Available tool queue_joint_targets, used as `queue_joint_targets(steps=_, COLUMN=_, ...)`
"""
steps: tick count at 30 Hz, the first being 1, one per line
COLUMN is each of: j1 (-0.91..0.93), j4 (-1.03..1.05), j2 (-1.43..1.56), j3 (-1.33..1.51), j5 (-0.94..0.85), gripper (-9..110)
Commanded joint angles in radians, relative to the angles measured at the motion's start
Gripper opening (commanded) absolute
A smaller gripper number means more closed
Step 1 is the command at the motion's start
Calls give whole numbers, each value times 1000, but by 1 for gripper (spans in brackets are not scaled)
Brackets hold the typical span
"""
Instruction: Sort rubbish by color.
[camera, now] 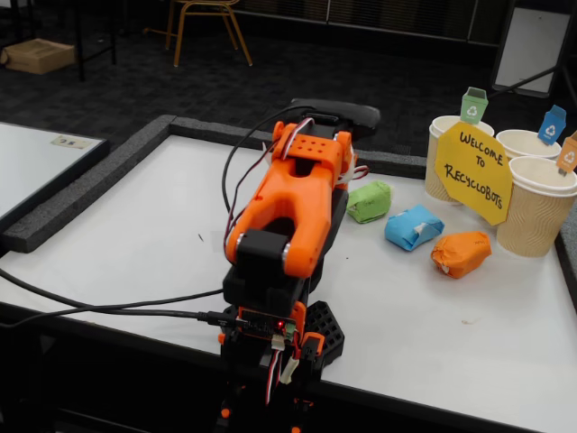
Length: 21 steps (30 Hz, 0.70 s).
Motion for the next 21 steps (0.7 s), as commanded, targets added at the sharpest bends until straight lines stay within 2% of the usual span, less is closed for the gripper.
queue_joint_targets(steps=1, j1=66, j4=-86, j2=-129, j3=-215, j5=8, gripper=8)
queue_joint_targets(steps=7, j1=189, j4=-21, j2=-413, j3=-583, j5=5, gripper=9)
queue_joint_targets(steps=12, j1=290, j4=81, j2=-511, j3=-810, j5=-126, gripper=8)
queue_joint_targets(steps=21, j1=431, j4=390, j2=-624, j3=-1112, j5=-253, gripper=8)
